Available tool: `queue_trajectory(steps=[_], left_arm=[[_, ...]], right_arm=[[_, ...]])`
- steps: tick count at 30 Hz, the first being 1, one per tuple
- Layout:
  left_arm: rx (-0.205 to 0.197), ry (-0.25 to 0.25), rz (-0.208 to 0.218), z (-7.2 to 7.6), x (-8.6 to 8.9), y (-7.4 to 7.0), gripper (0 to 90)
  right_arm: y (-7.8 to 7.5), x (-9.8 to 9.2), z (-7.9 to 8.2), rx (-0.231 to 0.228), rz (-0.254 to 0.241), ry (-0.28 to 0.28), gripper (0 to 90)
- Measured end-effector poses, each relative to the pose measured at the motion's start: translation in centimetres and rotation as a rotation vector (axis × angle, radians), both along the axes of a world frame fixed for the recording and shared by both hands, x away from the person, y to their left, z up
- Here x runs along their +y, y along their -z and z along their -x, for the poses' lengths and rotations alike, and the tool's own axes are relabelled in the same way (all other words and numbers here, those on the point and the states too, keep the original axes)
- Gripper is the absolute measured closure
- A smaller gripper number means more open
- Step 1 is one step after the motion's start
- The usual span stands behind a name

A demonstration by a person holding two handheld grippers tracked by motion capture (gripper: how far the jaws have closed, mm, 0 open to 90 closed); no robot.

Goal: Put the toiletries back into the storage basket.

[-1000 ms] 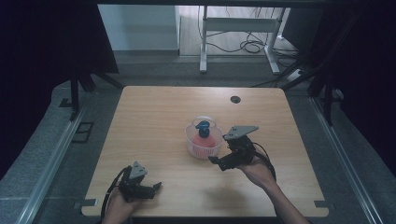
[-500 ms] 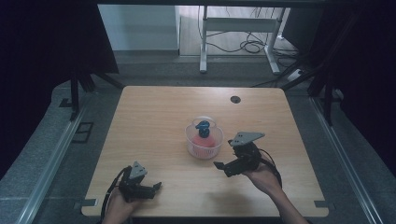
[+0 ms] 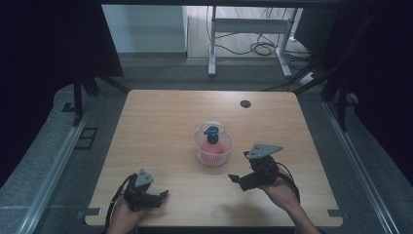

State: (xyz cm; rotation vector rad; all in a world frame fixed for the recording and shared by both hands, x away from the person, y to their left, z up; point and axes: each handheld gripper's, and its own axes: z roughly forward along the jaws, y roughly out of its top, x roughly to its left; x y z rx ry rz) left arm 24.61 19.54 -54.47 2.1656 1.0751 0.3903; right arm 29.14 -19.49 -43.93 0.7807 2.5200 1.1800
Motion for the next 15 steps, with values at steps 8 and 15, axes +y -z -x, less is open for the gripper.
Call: queue_trajectory(steps=[8, 15], left_arm=[[0.001, -0.002, 0.001, 0.0, 0.0, 0.0, 10.3], [0.001, -0.003, 0.002, 0.0, 0.0, 0.0, 10.3]], right_arm=[[0.8, -1.2, 0.7, 0.008, -0.003, 0.021, 4.1], [1.1, -2.0, 1.3, 0.001, 0.003, 0.035, 4.1]])
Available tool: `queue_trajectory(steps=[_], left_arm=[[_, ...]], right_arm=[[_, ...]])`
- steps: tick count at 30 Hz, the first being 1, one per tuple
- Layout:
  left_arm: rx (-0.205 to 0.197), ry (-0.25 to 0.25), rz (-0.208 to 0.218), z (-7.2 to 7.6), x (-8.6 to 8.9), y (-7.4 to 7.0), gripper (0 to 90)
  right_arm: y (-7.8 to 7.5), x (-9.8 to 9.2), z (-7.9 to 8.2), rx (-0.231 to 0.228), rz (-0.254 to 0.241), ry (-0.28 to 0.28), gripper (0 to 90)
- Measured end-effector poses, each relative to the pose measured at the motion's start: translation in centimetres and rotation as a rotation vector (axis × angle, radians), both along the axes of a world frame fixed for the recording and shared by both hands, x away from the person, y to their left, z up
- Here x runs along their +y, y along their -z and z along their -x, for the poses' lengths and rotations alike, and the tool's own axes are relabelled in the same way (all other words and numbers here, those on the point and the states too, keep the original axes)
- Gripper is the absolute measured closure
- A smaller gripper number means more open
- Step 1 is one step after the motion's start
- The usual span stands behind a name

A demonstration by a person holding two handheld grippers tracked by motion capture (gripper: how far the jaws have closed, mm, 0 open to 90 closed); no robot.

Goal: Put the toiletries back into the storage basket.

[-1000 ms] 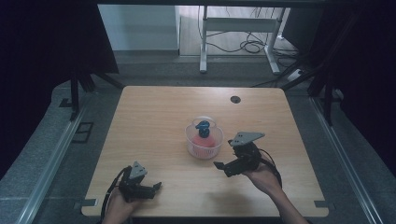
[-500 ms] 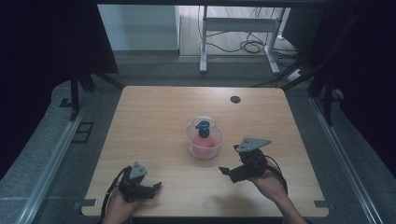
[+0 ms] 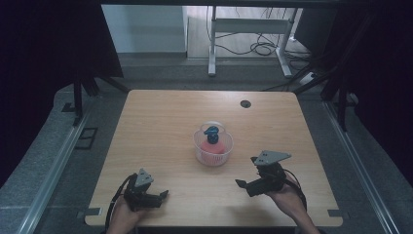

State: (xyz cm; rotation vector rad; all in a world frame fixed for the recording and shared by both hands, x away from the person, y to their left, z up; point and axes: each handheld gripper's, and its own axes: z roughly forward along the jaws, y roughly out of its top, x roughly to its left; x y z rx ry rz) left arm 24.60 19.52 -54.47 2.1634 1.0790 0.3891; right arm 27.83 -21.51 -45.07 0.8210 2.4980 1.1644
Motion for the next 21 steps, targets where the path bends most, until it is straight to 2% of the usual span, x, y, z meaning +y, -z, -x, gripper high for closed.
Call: queue_trajectory(steps=[21], left_arm=[[0.0, -0.002, 0.0, 0.0, 0.0, 0.0, 10.3]], right_arm=[[2.4, -3.5, 1.2, 0.011, 0.01, 0.081, 3.5]])
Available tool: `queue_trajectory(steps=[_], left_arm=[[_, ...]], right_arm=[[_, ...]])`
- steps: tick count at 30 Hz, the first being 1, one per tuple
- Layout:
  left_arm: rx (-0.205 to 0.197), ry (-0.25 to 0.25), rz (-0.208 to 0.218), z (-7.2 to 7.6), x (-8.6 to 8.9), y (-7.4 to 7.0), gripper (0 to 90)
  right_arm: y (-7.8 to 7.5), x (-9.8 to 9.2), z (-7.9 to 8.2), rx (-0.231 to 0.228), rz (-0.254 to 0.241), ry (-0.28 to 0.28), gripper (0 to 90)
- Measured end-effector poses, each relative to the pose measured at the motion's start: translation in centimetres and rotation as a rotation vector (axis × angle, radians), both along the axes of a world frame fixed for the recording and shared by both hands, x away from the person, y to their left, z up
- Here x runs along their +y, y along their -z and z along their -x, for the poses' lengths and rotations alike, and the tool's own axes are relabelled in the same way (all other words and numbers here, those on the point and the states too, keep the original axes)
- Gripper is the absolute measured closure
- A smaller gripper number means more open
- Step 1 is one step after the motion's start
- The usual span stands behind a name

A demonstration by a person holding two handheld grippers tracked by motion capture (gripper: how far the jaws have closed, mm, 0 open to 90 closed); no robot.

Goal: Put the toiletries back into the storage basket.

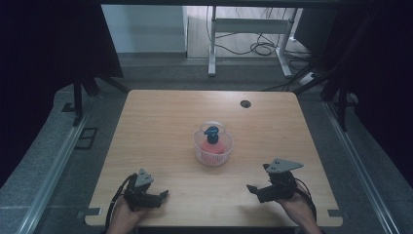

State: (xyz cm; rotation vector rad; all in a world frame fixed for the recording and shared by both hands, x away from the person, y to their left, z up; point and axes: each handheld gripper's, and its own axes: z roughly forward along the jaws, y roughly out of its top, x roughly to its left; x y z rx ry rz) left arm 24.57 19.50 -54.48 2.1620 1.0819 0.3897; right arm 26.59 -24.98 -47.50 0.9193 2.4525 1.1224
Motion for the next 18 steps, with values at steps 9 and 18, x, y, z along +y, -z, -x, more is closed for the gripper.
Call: queue_trajectory(steps=[9, 18], left_arm=[[0.0, 0.001, -0.001, 0.0, 0.0, 0.0, 10.3], [-0.001, 0.0, -0.001, 0.0, 0.0, 0.0, 10.3]], right_arm=[[1.4, -2.0, 0.3, 0.018, -0.009, 0.058, 2.5], [3.0, -3.5, 0.5, 0.026, 0.014, 0.102, 2.3]])
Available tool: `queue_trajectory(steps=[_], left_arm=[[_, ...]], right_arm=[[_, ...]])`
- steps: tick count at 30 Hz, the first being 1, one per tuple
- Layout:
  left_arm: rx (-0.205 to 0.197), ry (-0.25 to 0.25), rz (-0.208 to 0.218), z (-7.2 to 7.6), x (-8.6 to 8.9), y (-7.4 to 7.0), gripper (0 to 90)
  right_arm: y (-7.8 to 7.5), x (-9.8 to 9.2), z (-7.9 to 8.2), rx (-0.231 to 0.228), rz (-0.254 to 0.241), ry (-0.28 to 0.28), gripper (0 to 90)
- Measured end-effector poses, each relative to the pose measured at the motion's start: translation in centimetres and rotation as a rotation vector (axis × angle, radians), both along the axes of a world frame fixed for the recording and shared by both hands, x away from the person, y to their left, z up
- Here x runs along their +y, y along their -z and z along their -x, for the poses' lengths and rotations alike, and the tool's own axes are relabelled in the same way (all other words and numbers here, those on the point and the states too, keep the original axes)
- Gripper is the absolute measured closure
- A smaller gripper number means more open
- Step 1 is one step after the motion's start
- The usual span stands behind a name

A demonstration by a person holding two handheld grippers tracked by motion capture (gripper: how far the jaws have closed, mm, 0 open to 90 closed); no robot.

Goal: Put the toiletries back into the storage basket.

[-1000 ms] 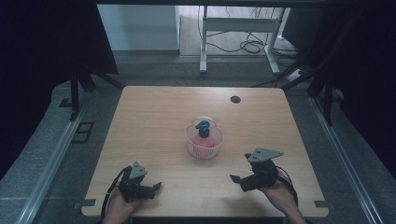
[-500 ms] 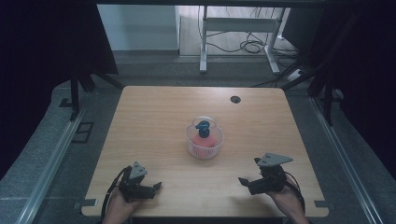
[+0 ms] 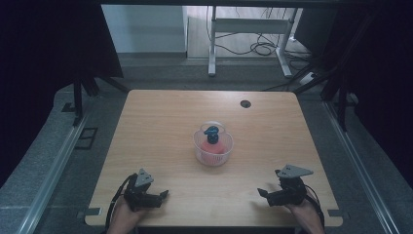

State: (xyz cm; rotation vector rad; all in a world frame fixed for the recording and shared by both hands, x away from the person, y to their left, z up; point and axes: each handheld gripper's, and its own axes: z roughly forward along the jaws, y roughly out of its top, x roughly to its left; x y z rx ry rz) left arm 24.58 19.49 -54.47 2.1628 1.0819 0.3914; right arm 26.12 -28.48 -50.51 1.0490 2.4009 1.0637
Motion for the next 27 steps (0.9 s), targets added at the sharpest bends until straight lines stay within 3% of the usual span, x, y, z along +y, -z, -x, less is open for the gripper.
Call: queue_trajectory(steps=[15, 27], left_arm=[[0.001, -0.001, 0.0, 0.0, 0.0, 0.0, 10.3], [0.001, -0.001, 0.0, 0.0, 0.0, 0.0, 10.3]], right_arm=[[2.5, -0.9, -0.1, 0.032, 0.026, 0.035, 1.8], [3.6, -0.8, -0.1, 0.045, 0.053, 0.02, 0.0]])
